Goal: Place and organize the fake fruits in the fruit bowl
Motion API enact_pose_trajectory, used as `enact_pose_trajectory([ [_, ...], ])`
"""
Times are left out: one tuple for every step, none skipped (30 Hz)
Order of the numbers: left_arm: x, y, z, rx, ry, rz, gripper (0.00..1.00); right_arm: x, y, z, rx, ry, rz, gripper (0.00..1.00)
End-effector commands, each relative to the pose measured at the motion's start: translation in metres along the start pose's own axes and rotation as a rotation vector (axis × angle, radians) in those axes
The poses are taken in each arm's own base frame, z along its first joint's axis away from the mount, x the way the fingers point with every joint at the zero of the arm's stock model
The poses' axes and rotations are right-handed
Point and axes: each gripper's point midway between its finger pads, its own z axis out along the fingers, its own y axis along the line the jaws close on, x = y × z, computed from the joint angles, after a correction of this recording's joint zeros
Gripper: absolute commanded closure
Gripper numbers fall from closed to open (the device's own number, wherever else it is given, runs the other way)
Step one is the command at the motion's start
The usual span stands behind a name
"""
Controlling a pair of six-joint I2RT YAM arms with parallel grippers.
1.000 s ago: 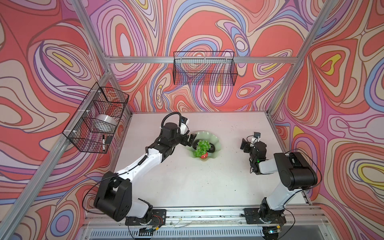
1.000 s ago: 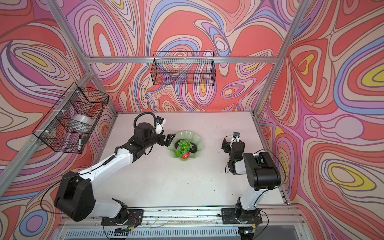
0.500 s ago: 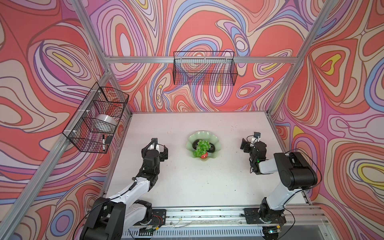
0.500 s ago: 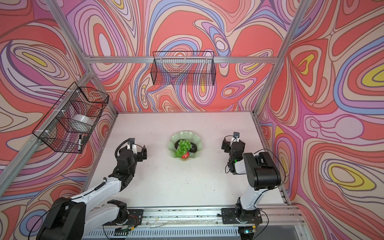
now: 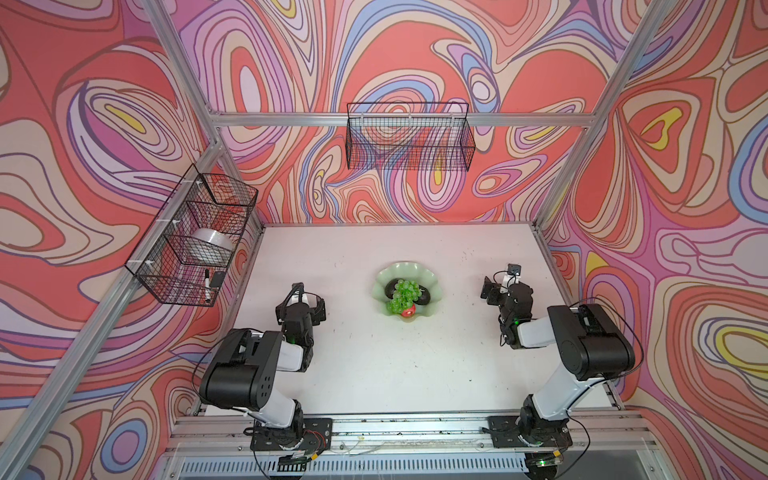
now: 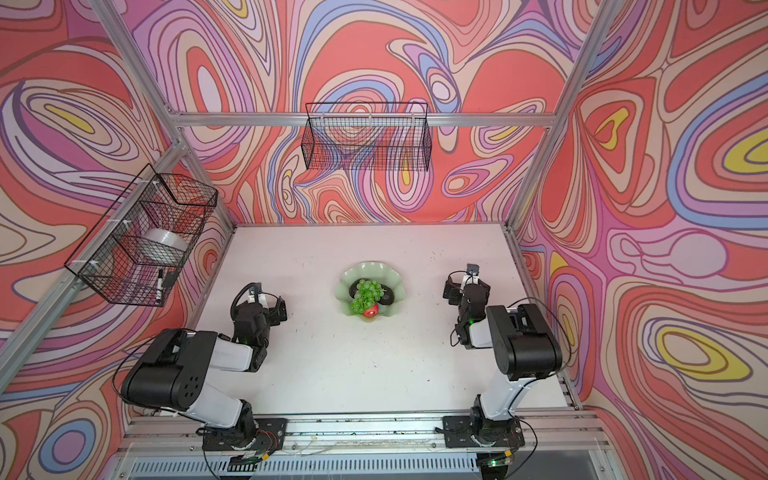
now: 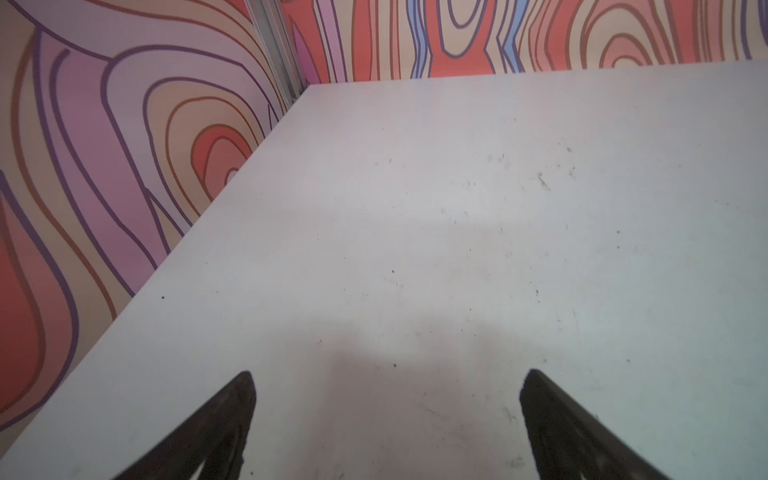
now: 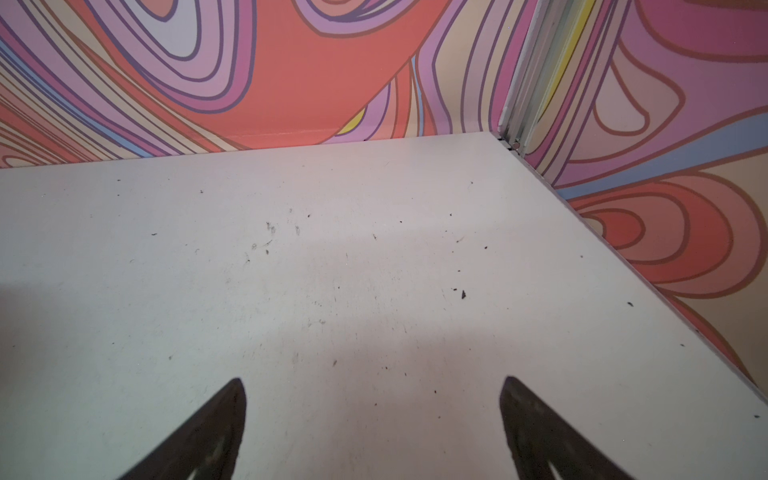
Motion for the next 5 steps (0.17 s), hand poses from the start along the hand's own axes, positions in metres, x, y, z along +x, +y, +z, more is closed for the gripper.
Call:
enact_pose_trajectory([
  [-0.0312,-0.0037,0.0039,0.023,-0.107,-0.043,0.00,-0.0093,-0.0014,0.0012,0.005,-0.021,0.011,0.01],
  [-0.0319,-0.0047,0.0044,0.028,-0.107,-0.038,0.00,-0.0086,-0.0014,0.0009,0.004,-0.020,0.011,0.02],
  [-0.0308,-0.0048,0.0047,0.028,-0.087,-0.042,0.00,-0.0091,-0.0015,0.0006,0.005,-0.022,0.011,0.02],
  [-0.0295,-0.0053,0.0050,0.030,-0.071,-0.041,0.00,-0.0093,-0.0015,0.0004,0.005,-0.023,0.010,0.02],
  [-0.0296,-0.0053,0.0065,0.027,-0.072,-0.040,0.00,-0.0098,-0.0018,0.0000,0.006,-0.027,0.011,0.02],
])
